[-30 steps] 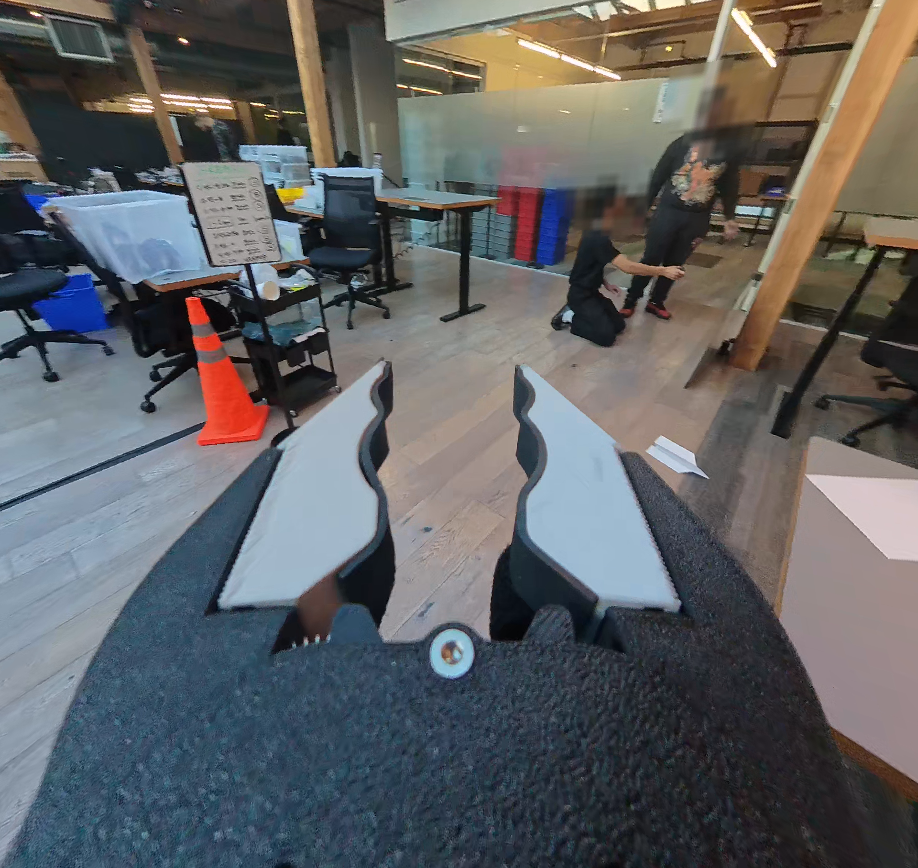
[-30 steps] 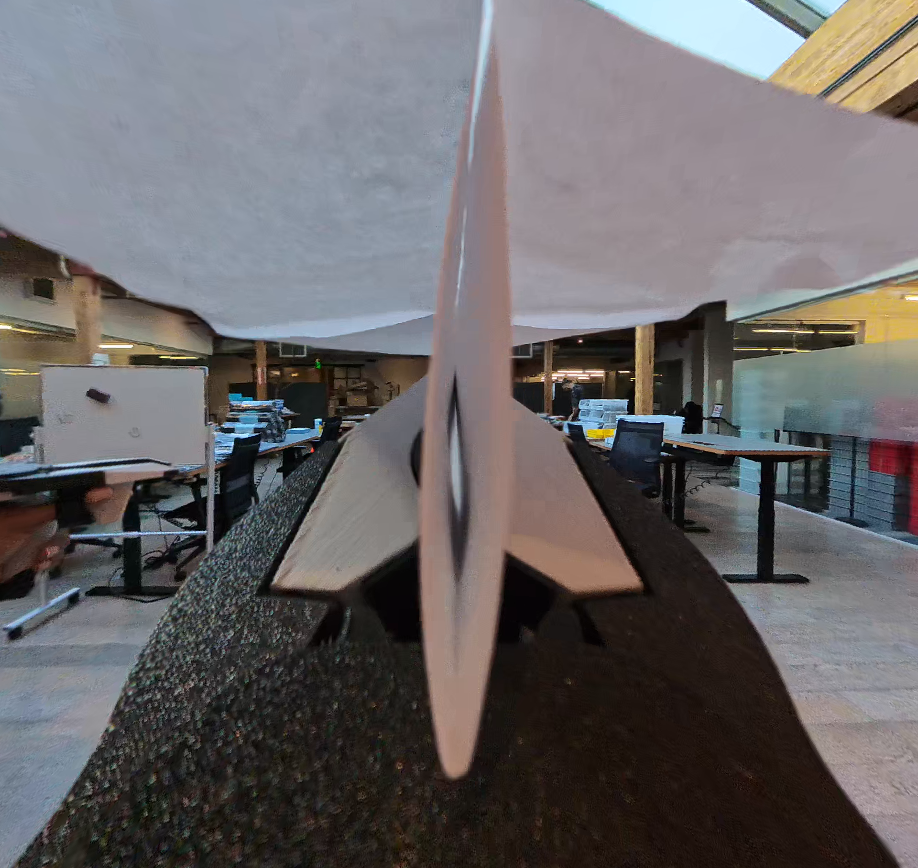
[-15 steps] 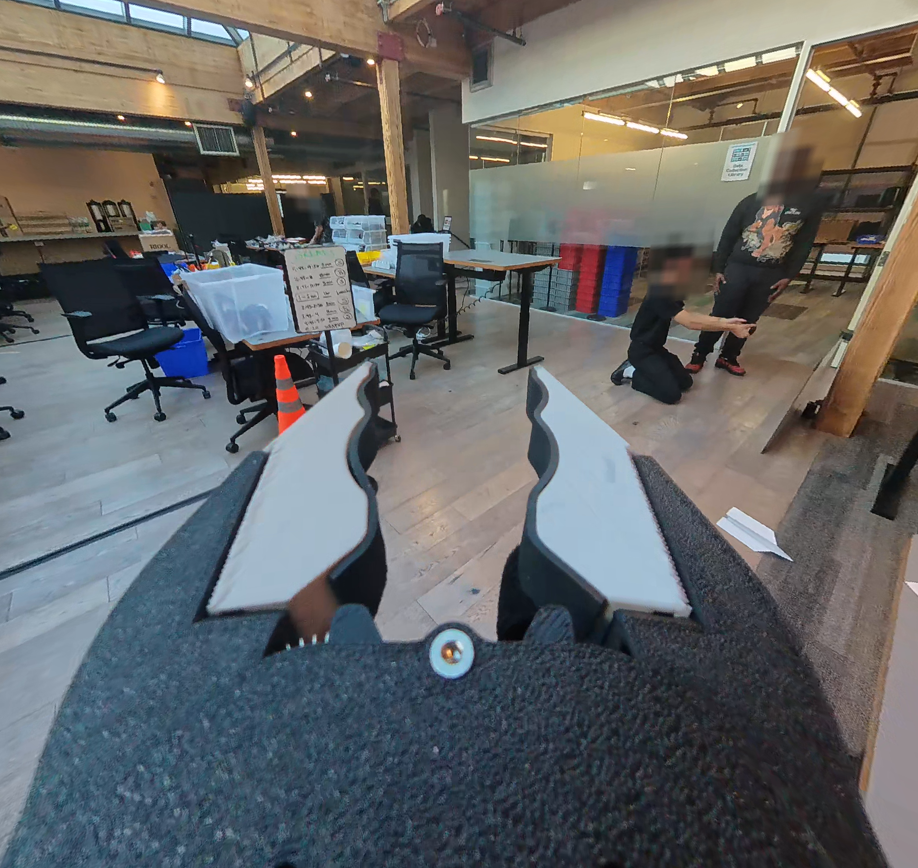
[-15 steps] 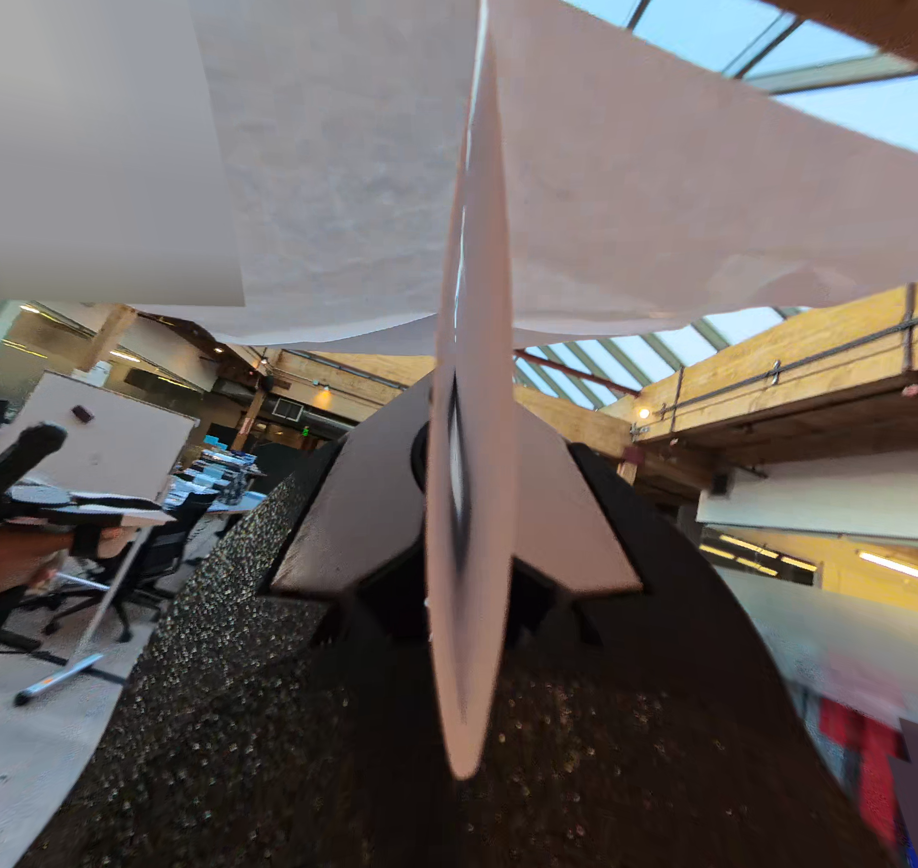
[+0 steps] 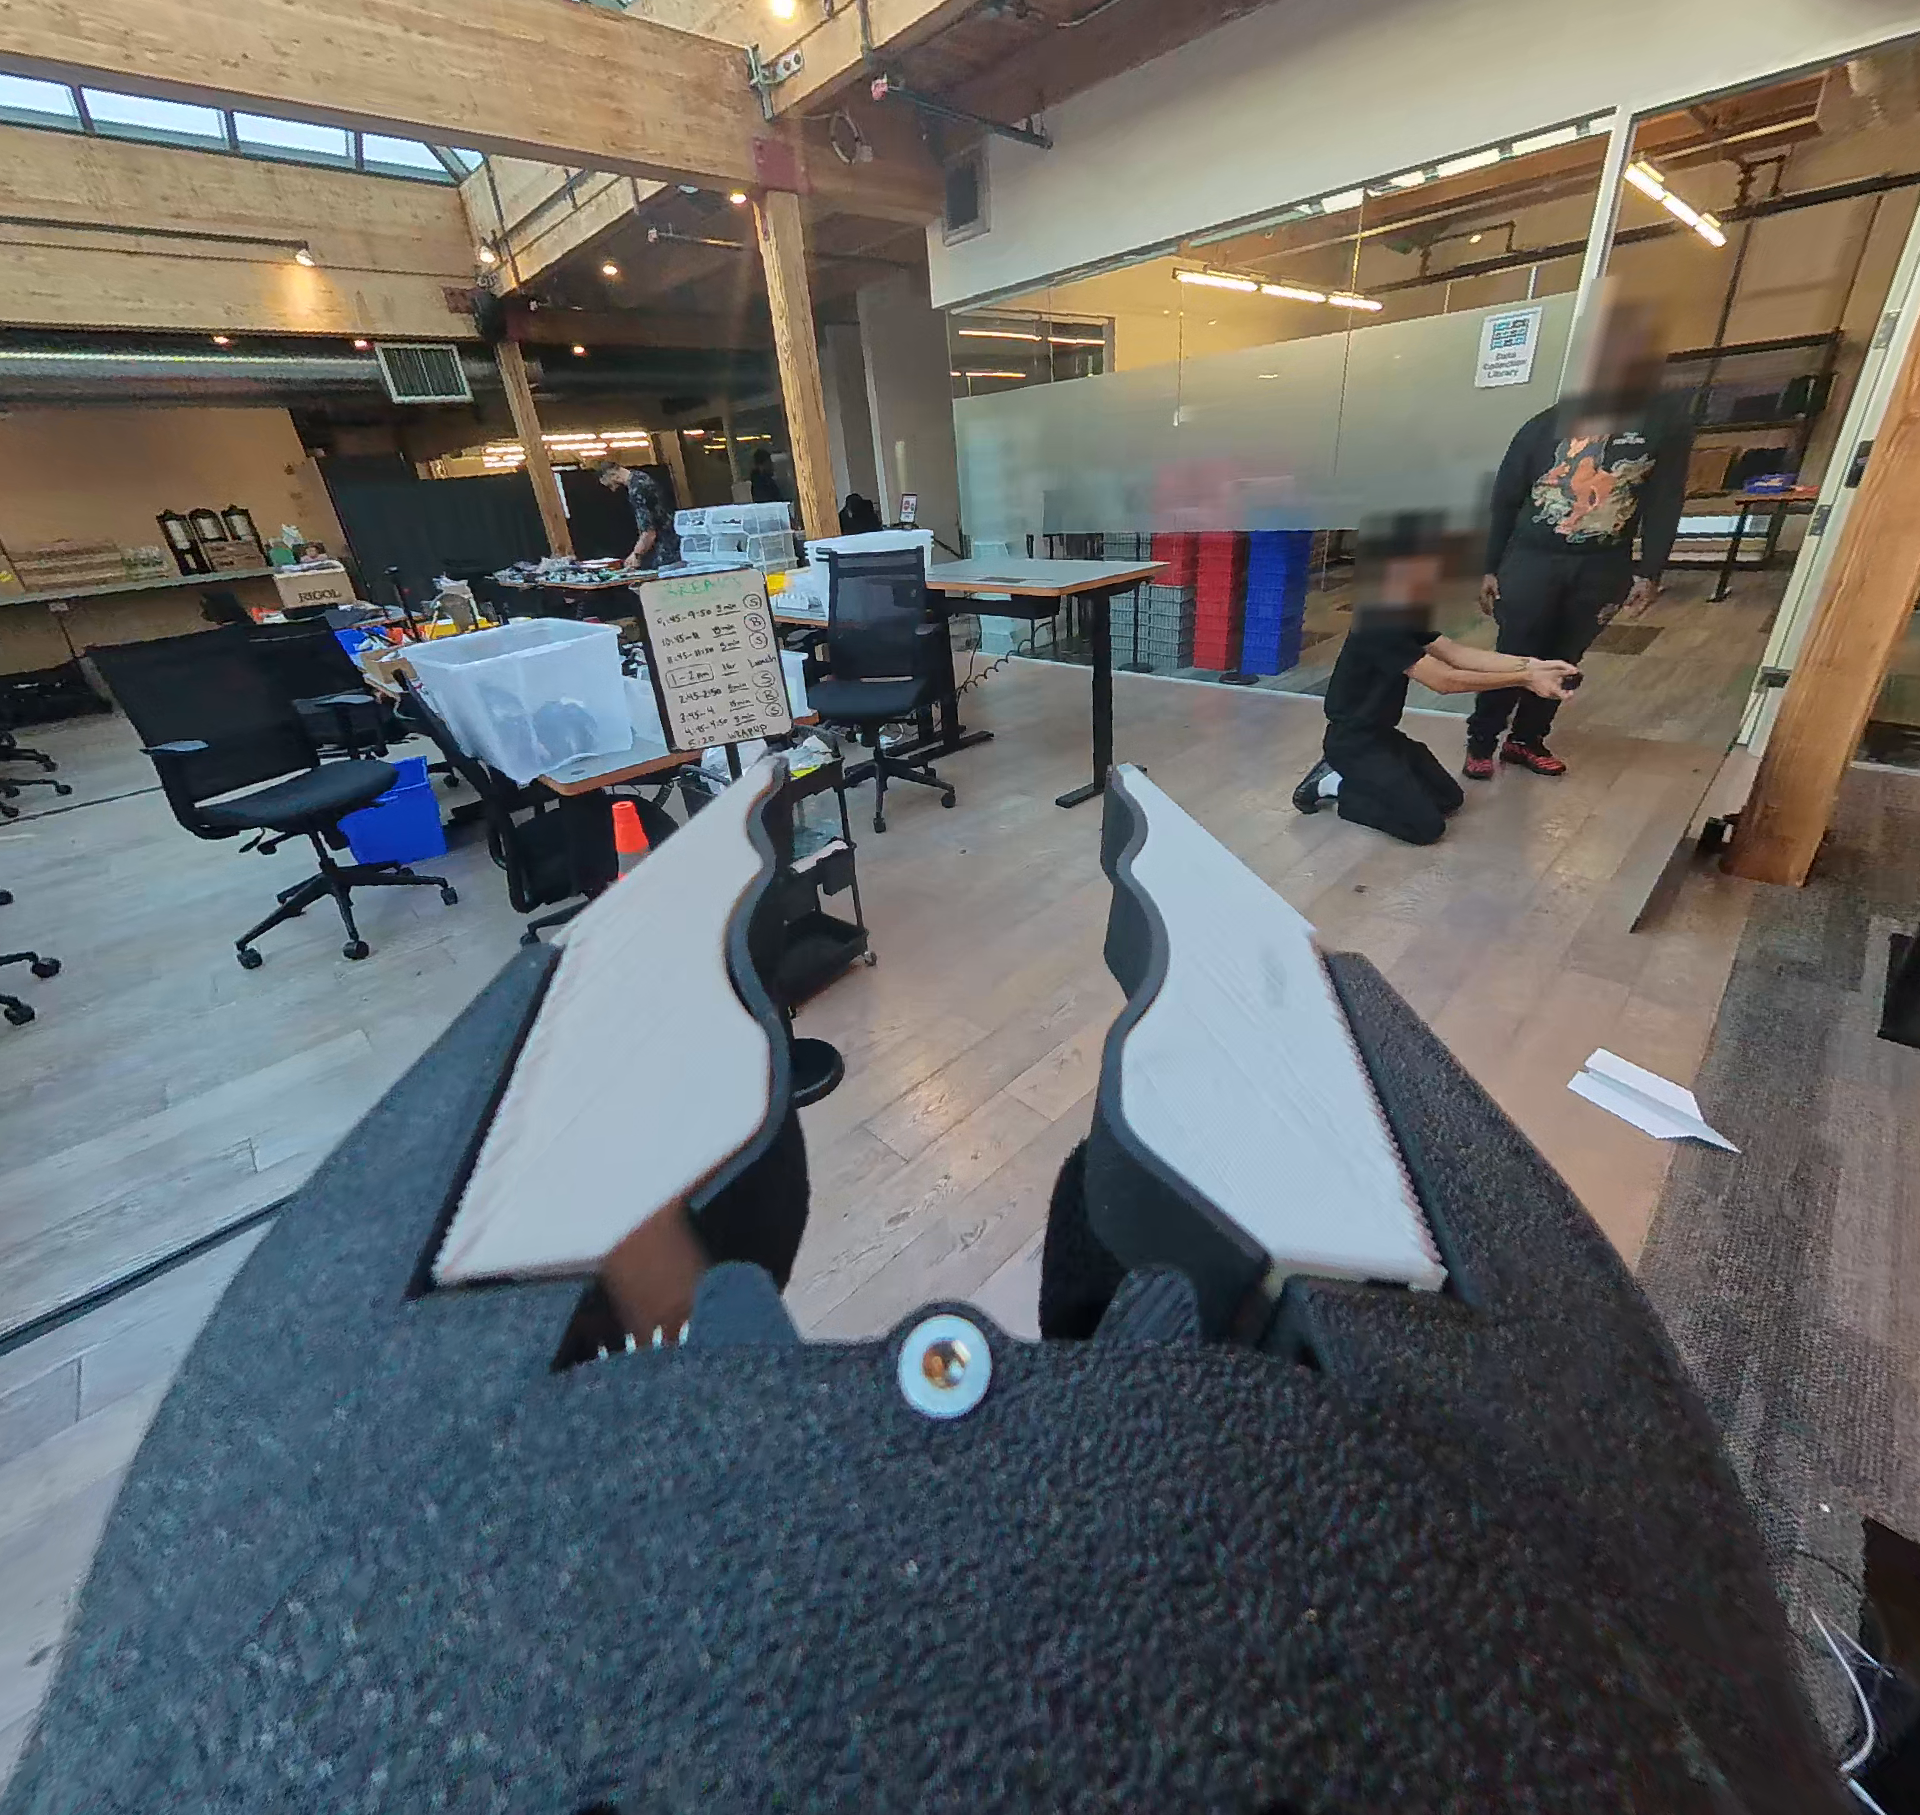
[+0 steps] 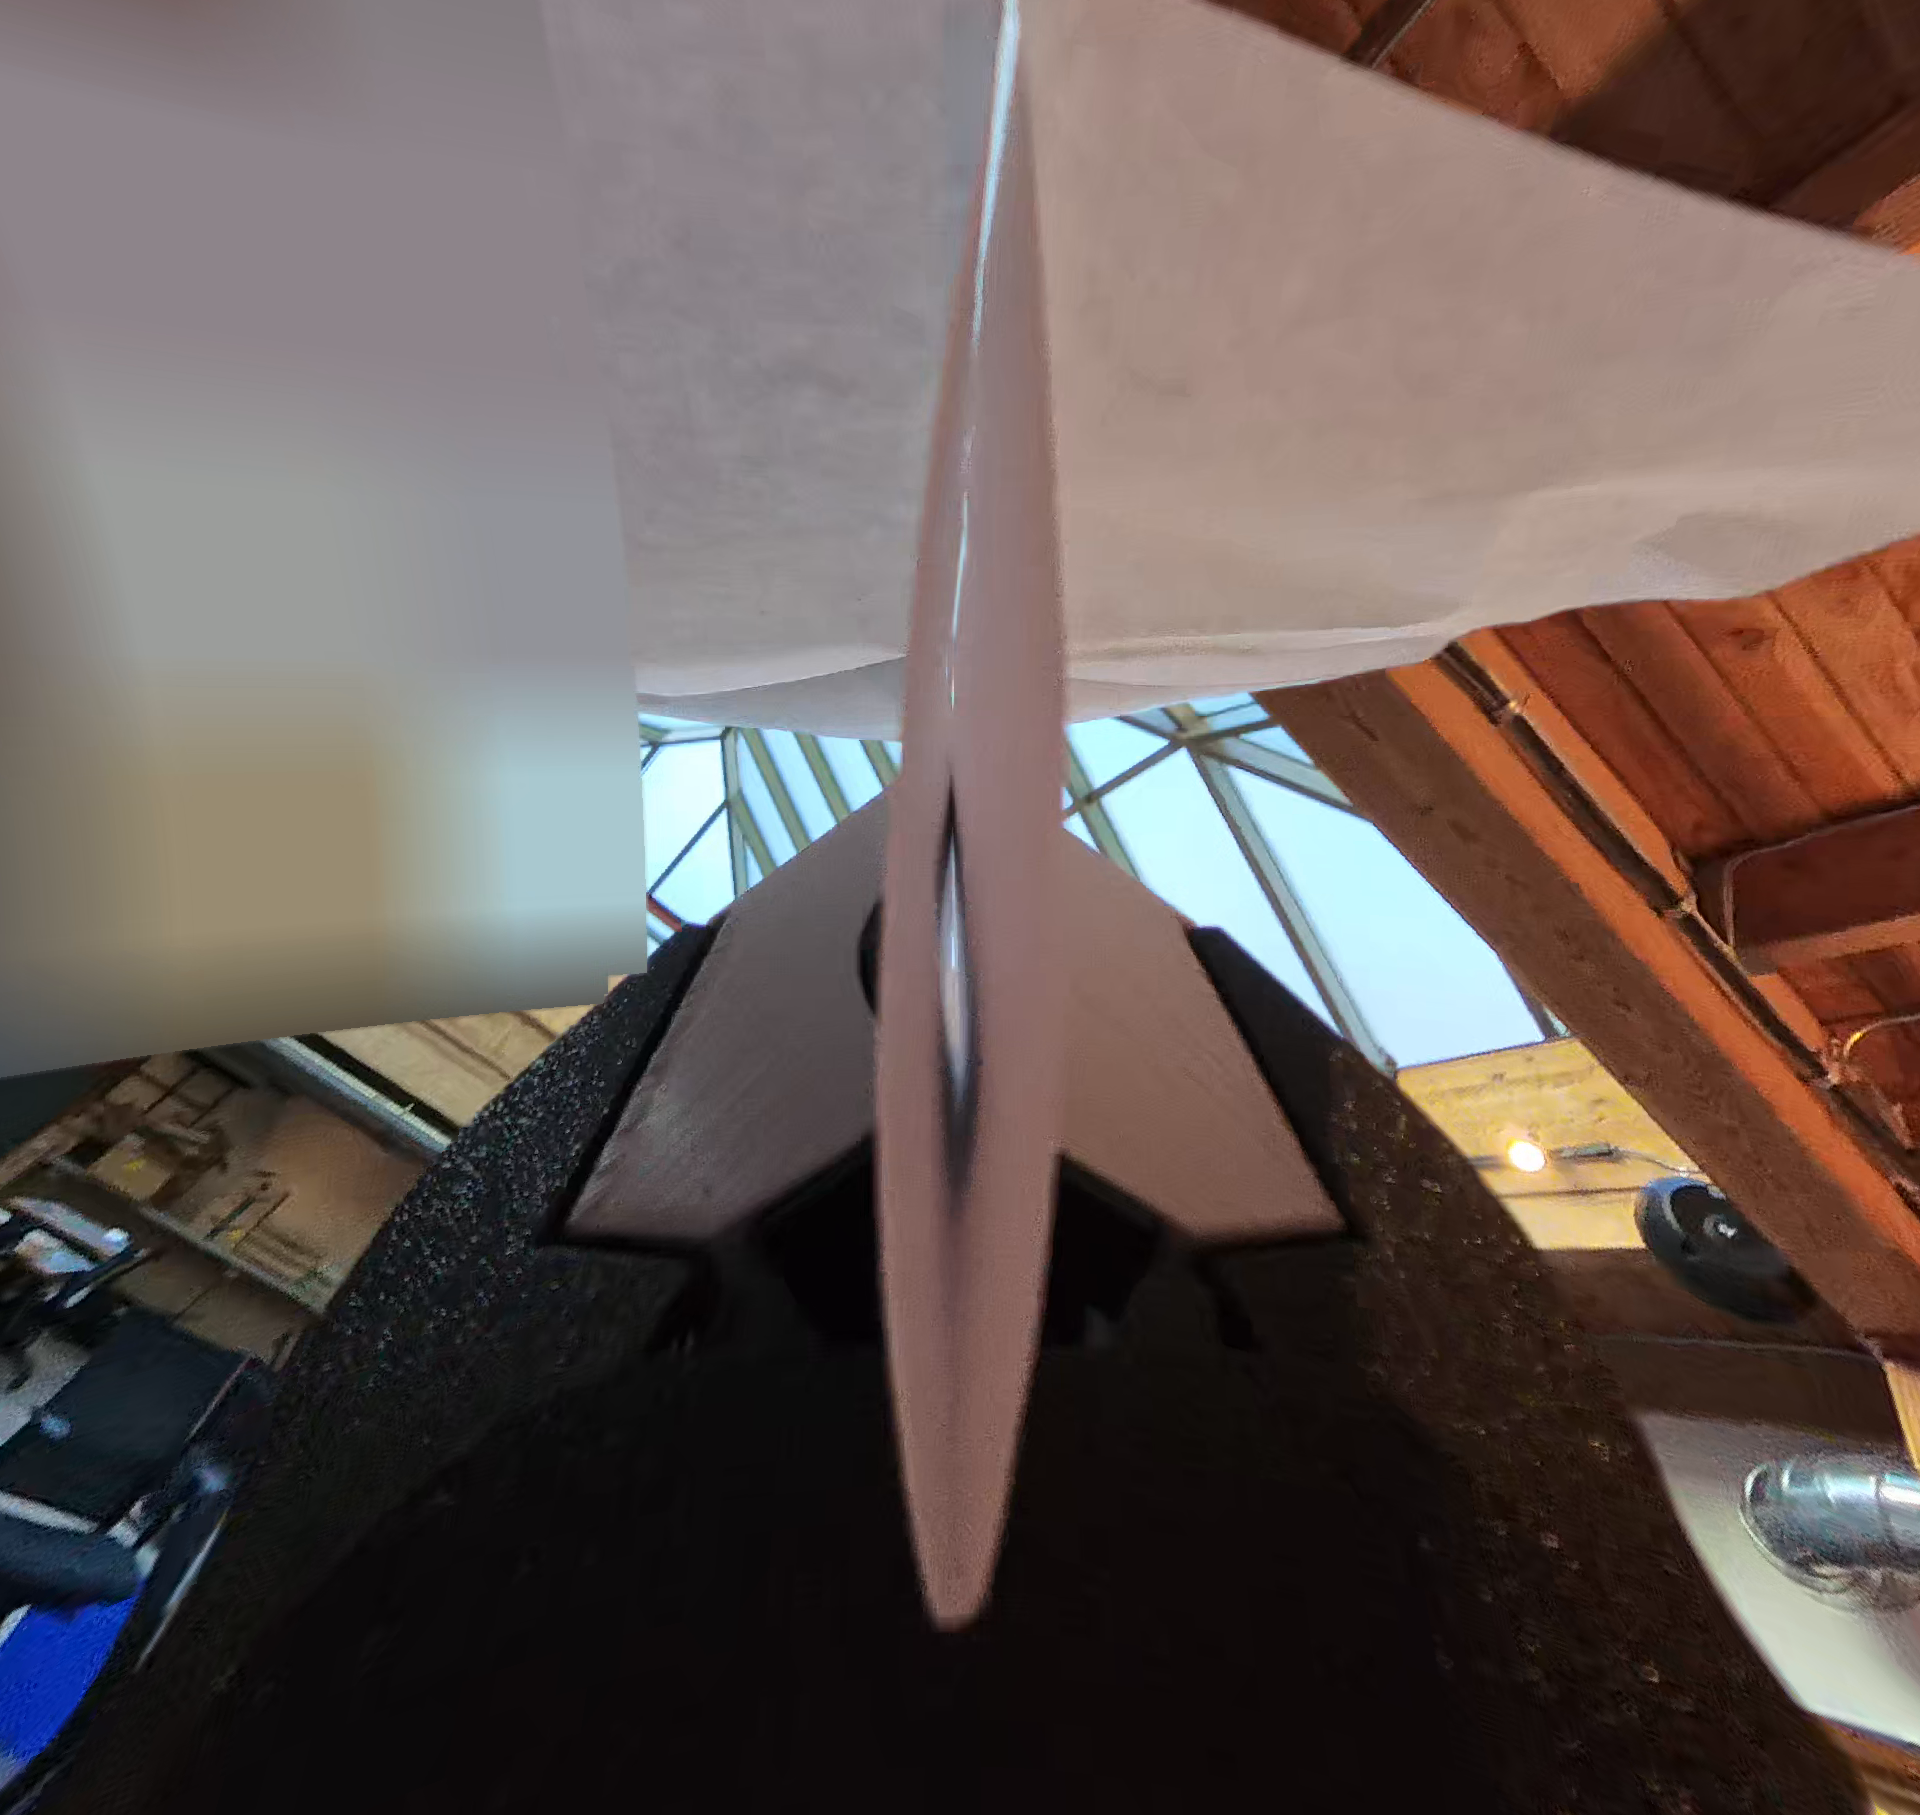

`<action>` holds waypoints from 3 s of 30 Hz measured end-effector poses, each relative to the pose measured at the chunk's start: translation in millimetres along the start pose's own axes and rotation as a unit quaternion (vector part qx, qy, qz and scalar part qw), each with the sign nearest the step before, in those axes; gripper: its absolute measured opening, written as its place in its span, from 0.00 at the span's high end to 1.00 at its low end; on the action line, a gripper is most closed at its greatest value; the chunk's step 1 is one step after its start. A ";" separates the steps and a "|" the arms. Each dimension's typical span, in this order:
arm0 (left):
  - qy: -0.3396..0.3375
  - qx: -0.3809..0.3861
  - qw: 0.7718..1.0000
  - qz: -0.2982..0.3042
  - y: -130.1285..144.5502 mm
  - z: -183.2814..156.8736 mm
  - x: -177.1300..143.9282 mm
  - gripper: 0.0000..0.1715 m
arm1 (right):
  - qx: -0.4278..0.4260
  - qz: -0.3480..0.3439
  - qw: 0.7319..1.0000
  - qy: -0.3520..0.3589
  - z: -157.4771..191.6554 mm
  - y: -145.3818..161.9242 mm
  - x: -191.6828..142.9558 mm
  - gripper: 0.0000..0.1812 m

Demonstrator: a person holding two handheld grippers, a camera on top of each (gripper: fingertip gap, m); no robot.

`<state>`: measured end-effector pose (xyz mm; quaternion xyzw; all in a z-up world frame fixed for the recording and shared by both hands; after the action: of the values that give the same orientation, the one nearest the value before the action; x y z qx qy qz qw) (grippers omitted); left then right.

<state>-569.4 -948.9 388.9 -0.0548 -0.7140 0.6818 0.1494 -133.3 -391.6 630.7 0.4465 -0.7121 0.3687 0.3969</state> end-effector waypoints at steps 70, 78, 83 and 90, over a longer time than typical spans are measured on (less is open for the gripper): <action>-0.038 -0.026 0.998 0.037 42.9 -78.4 -90.2 0.66 | 0.311 0.163 0.934 -0.065 146.5 235.7 -42.9 1.00; -0.069 -0.023 0.995 0.063 59.3 -112.4 -138.2 0.66 | 0.321 0.175 0.927 -0.088 111.4 223.8 -69.3 0.99; -0.093 -0.024 0.994 0.057 51.2 -119.8 -154.4 0.67 | 0.280 0.159 0.943 -0.082 37.4 176.9 -73.5 1.00; -0.102 -0.014 0.994 0.047 31.4 -108.6 -154.0 0.67 | 0.164 0.085 0.983 -0.003 -80.1 54.7 -87.5 0.53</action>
<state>-395.8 -886.4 339.3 -0.0210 -0.7319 0.6798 0.0425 -140.1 -273.1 576.1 0.4444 -0.6785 0.5114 0.2841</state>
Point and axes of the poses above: each gripper's, where its closed fingertips meet, x out along the fingers, y out of its underside, z = x × y across the jaws, the point moved 8 cm from there along -x, back along the fingers, and after that the axes turned 6 degrees about -x, right-handed, at the moved point
